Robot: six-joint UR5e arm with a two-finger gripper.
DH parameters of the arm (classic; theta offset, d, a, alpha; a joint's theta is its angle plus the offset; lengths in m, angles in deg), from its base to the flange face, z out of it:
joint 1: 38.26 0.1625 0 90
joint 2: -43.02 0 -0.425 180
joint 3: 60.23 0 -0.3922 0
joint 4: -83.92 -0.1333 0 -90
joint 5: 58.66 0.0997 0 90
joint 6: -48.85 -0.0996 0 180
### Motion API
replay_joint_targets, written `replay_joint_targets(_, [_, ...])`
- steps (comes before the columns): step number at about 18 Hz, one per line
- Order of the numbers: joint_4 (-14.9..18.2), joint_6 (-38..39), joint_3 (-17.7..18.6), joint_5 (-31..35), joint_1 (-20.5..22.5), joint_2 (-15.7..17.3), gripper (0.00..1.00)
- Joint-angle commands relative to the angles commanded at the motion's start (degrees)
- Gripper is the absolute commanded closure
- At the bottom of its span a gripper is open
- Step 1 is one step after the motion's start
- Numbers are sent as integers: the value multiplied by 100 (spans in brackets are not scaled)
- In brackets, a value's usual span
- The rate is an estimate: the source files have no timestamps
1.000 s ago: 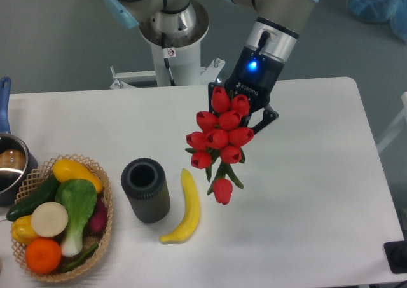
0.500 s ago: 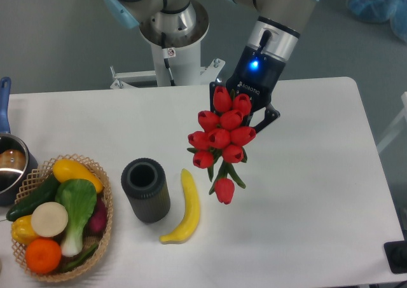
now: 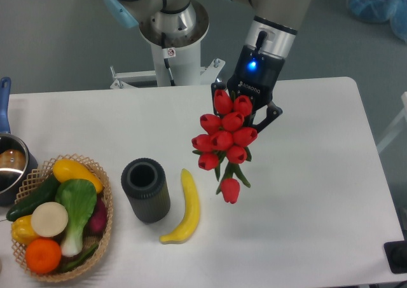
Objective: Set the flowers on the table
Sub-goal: 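Carry the red tulips away from the banana and lower toward the table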
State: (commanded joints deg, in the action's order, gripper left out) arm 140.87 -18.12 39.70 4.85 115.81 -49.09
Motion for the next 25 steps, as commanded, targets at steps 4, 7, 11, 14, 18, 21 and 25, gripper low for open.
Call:
replay_joint_targets(4, [0,-9,-17,1257,-35,-61,65])
replay_joint_targets(7, [-35,44,35,1734,-35,-158,65])
replay_joint_targets(11, [-17,149,140,2104,0,-342,65])
replay_joint_targets(14, [-61,149,150,2209,-9,-737,65])
replay_joint_targets(18, [-88,88,18,2210,-26,-1273,65])
replay_joint_targets(21, [-70,88,-131,2192,0,-1633,65])
replay_joint_targets(25, [-88,79,-237,2174,26,-2064,65])
